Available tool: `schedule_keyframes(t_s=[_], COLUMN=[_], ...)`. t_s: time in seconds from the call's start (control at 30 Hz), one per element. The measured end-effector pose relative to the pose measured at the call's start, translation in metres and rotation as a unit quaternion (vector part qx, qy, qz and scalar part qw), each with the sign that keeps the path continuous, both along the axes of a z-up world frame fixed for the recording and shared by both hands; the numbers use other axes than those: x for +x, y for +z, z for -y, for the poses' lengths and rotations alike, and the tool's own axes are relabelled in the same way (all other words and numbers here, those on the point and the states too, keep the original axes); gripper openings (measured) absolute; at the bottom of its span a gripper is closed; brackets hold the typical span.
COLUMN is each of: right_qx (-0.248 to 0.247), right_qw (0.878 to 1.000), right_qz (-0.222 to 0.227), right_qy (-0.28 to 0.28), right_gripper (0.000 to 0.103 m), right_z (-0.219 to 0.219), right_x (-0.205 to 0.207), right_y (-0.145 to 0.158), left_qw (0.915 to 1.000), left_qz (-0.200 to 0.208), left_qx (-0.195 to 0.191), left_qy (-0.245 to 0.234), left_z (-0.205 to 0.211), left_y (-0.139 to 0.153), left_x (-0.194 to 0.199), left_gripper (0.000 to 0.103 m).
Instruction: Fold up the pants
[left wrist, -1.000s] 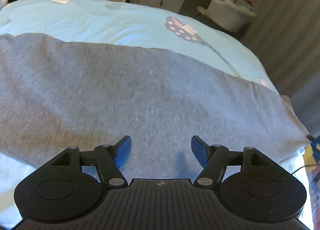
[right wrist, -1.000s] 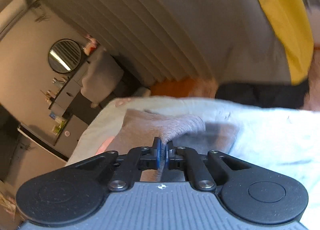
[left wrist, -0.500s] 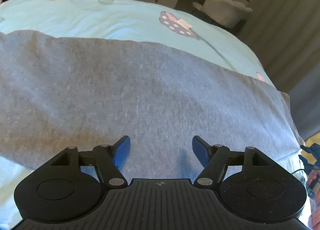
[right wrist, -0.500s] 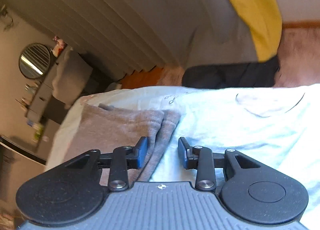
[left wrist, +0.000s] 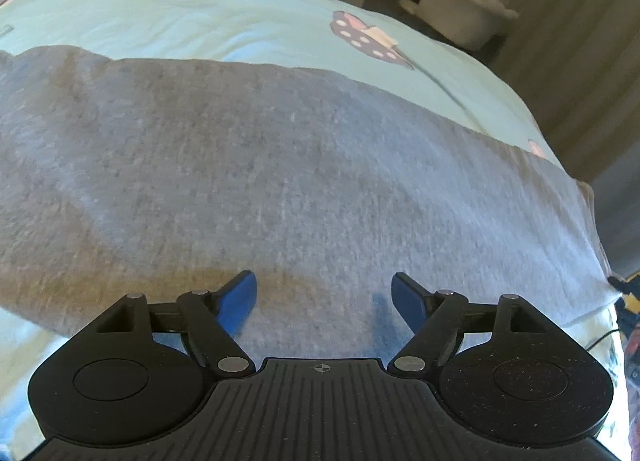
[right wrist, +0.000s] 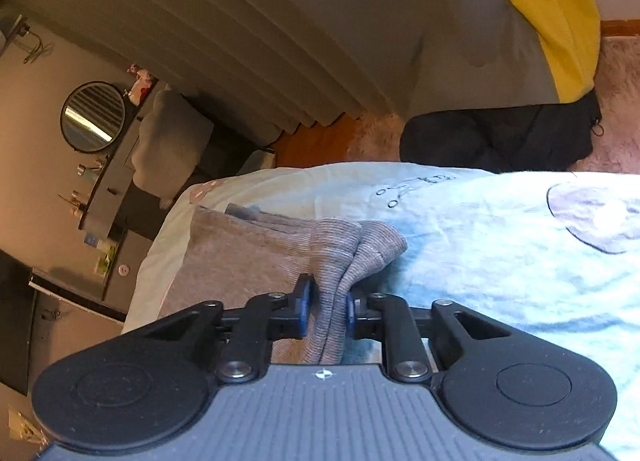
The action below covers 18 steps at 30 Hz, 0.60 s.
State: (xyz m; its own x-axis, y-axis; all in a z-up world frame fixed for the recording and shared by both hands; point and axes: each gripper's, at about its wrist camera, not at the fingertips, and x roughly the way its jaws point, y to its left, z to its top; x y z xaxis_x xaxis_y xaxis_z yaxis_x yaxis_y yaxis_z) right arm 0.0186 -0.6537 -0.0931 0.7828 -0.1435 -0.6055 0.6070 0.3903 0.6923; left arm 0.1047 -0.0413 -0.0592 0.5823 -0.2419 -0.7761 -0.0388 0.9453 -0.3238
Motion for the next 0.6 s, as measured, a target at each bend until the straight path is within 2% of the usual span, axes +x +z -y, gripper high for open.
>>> schedule_keyframes(t_s=[0.13,0.2,0.3,0.4,0.5,0.6], right_qx=[0.02,0.005,-0.068,-0.157,-0.25,-0.345], right_qw=[1.0,1.0,0.997,0.986,0.957,0.899], right_qz=[0.008,0.003,-0.013,-0.002,0.033,0.074], right_qy=[0.001,0.006,0.021,0.06,0.142,0.259], right_gripper=[0.019,0.01,0.008,0.008,0.008,0.008], right_z=[0.0,-0.001,-0.017,-0.05,-0.106,-0.189], right_x=[0.003,0.007,0.014,0.026,0.045,0.059], right_y=[-0.001,0.004,0.031,0.077,0.131,0.174], left_qw=[0.9999,0.9995,0.9982,0.9969,0.9964,0.9958], left_qz=[-0.001,0.001,-0.004,-0.004,0.004,0.017], left_qx=[0.008,0.016,0.015,-0.007,-0.012,-0.015], left_qy=[0.013,0.026,0.058,0.078,0.084,0.088], left_z=[-0.008,-0.015,-0.031,-0.047,-0.057,-0.062], left_y=[0.002,0.004,0.004,0.007,0.012,0.021], left_x=[-0.002,-0.003,-0.004,-0.008,-0.014,-0.024], left_gripper=[0.081,0.081,0.082,0.082,0.082,0.082])
